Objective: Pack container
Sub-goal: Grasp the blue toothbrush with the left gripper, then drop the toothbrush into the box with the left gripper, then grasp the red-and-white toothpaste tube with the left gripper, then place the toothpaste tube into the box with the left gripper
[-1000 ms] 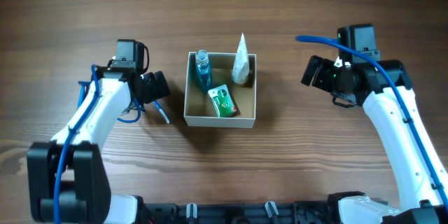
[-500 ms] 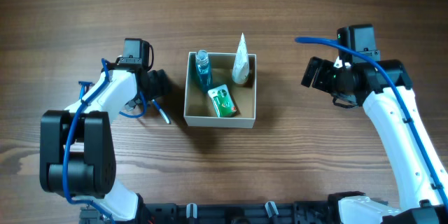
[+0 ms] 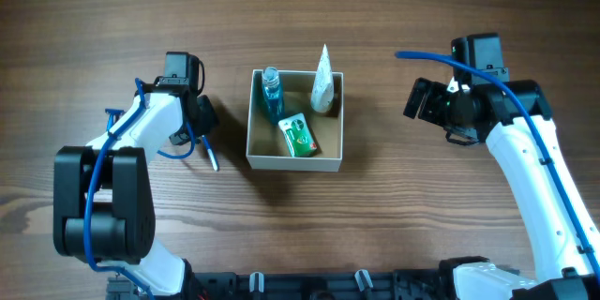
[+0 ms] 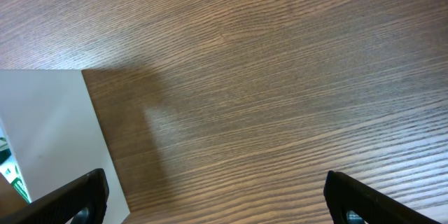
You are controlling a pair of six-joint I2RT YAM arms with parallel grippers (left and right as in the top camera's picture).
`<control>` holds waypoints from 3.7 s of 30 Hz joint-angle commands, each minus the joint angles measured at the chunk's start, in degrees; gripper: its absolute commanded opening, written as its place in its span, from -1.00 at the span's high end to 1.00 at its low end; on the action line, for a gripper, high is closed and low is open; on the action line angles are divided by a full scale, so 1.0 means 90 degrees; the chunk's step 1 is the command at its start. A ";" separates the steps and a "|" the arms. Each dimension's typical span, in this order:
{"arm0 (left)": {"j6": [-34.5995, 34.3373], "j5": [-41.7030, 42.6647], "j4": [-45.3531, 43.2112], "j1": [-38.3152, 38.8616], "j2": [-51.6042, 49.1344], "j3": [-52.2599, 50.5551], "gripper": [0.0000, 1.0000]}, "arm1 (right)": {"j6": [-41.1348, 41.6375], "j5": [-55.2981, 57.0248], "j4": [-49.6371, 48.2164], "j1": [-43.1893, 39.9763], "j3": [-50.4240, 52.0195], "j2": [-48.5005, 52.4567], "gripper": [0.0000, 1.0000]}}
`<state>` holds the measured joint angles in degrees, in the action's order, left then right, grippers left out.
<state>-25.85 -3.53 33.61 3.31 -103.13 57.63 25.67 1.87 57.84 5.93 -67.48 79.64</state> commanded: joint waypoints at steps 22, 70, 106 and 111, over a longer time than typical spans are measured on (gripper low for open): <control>0.6207 0.0369 0.0726 0.3825 0.2650 0.1098 0.92 | 0.1588 -0.0153 -0.0335 -0.0512 0.0053 0.0034 -0.99; 0.3344 0.0675 0.0954 -0.2074 -0.0627 0.0794 -0.93 | 0.0806 0.0172 0.0036 -0.1061 0.0053 0.0034 -1.00; 0.5530 0.0678 0.1719 0.2419 0.3752 0.1360 0.92 | 0.0646 0.0172 0.0100 -0.1061 0.0053 0.0034 -0.99; 0.6885 0.0675 0.1766 0.3939 0.3215 0.1326 0.92 | 0.0646 0.0172 0.0095 -0.1061 0.0053 0.0034 -0.99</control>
<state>26.74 1.85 49.71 34.57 -70.78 69.49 31.99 2.00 58.89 -3.53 -67.46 79.68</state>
